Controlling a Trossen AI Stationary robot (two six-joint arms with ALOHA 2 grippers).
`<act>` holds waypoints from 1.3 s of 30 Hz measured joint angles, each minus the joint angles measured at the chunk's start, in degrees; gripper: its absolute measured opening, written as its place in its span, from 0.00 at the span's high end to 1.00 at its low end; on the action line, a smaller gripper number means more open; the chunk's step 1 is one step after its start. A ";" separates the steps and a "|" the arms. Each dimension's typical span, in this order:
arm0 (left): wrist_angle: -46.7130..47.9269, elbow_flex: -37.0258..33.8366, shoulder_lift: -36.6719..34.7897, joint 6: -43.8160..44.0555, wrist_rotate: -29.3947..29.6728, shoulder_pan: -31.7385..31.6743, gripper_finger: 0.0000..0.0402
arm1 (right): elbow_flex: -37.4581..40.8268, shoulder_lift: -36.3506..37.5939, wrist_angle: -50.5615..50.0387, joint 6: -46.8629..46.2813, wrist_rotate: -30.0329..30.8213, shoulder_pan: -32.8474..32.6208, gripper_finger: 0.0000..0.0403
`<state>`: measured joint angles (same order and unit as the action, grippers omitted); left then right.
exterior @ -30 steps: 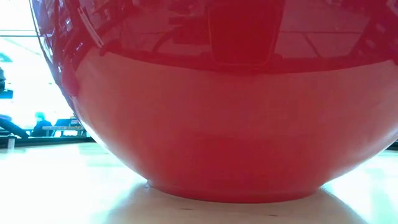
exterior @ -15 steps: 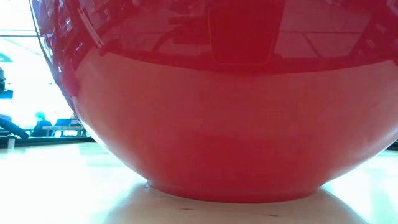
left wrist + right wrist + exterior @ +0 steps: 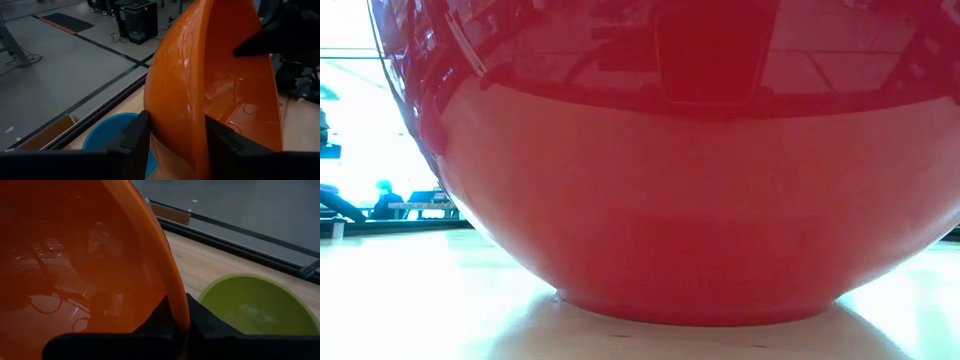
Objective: Nest bowls inside each other
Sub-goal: Stack the orange bowl on top of the red bowl
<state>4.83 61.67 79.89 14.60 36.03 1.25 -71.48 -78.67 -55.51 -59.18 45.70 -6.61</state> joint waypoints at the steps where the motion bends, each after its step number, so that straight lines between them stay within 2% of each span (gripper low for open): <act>1: -0.16 -0.06 -0.41 -0.31 0.31 0.41 0.63 | 0.00 0.05 0.06 0.00 -0.22 0.00 0.96; 10: 1.58 -0.07 -7.39 -1.24 1.95 4.10 0.45 | -0.04 1.38 -0.04 -0.43 -4.23 -0.11 0.96; 14: 2.45 -0.07 -9.86 -1.16 2.07 5.15 0.40 | -0.04 2.12 -0.10 -0.42 -8.96 -0.11 0.96; 20: 6.92 -0.02 -13.86 -0.89 2.21 7.62 0.40 | -0.04 1.11 3.71 0.87 -21.52 -1.10 0.96; 23: 8.80 -0.02 -15.59 -0.84 2.31 9.11 0.40 | -0.04 -0.10 7.06 0.49 -25.08 -3.16 0.96; 32: 12.24 -0.02 -16.61 3.03 3.13 13.38 0.40 | -0.04 -6.83 14.42 -5.25 -29.52 -10.82 0.96; 39: 15.44 -0.02 -16.54 9.24 3.08 17.16 0.40 | -0.02 -10.69 21.30 -9.17 -29.48 -17.69 0.96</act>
<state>20.27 61.65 63.35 23.84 39.11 18.41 -71.50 -89.36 -34.21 -68.35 16.22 -24.30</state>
